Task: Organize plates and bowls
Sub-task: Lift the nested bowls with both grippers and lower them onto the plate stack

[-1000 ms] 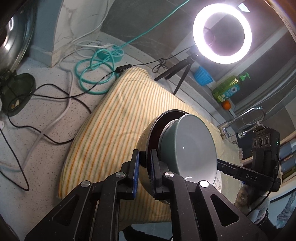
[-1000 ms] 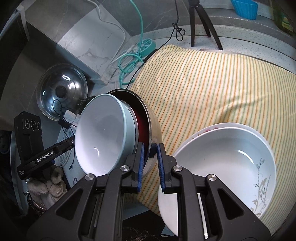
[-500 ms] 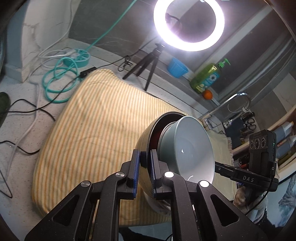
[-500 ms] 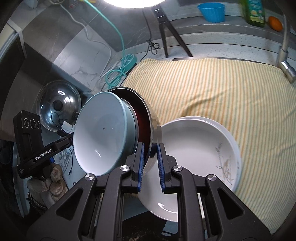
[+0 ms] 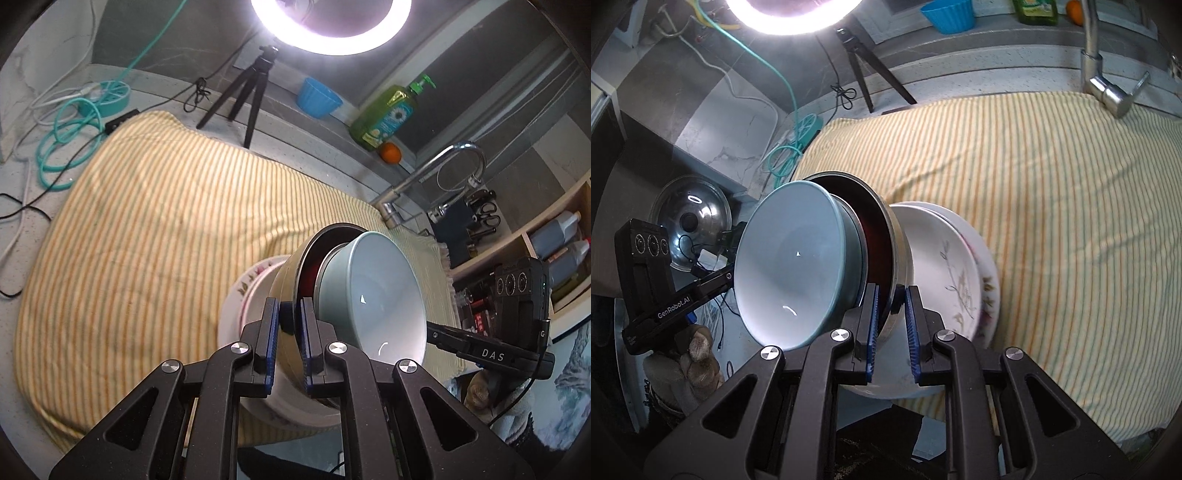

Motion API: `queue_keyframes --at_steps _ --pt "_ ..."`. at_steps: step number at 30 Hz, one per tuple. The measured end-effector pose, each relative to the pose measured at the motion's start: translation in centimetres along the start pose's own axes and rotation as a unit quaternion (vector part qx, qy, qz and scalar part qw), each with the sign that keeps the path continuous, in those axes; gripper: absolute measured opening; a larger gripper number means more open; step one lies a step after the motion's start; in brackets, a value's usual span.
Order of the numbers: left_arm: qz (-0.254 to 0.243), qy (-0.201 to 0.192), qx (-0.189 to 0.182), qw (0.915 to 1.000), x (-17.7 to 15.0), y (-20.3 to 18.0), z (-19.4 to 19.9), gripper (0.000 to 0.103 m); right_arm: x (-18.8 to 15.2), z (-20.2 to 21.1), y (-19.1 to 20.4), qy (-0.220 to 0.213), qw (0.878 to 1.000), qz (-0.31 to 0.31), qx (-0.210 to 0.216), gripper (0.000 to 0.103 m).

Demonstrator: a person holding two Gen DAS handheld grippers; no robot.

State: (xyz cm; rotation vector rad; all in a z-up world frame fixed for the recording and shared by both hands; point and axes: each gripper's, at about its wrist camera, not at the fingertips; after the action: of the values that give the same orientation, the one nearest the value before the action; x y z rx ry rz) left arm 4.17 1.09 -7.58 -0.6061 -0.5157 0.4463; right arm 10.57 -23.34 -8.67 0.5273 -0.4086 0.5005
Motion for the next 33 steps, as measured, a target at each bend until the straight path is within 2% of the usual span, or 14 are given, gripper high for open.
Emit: queue_keyframes --at_steps 17,28,33 --pt "0.007 0.025 0.013 0.9996 -1.8 -0.7 -2.0 0.008 -1.5 0.1 -2.0 0.015 1.000 -0.012 -0.002 0.016" --pt "0.000 0.016 0.025 0.9995 -1.9 -0.9 -2.3 0.008 -1.4 0.0 -2.3 0.011 1.000 -0.013 -0.001 0.016" --pt "-0.001 0.012 0.032 0.9994 -2.1 -0.8 -2.2 0.014 -1.5 0.3 -2.2 0.004 1.000 -0.006 -0.011 0.016"
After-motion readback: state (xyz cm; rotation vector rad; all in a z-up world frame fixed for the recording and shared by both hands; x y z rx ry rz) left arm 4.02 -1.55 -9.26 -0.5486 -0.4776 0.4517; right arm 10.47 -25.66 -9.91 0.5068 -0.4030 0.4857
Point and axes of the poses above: each gripper's, at about its wrist camera, not at the fingertips, and z roughly against the way its jaws point, y to its left, x to its top, and after that the axes turned 13 degrees about z, right-handed
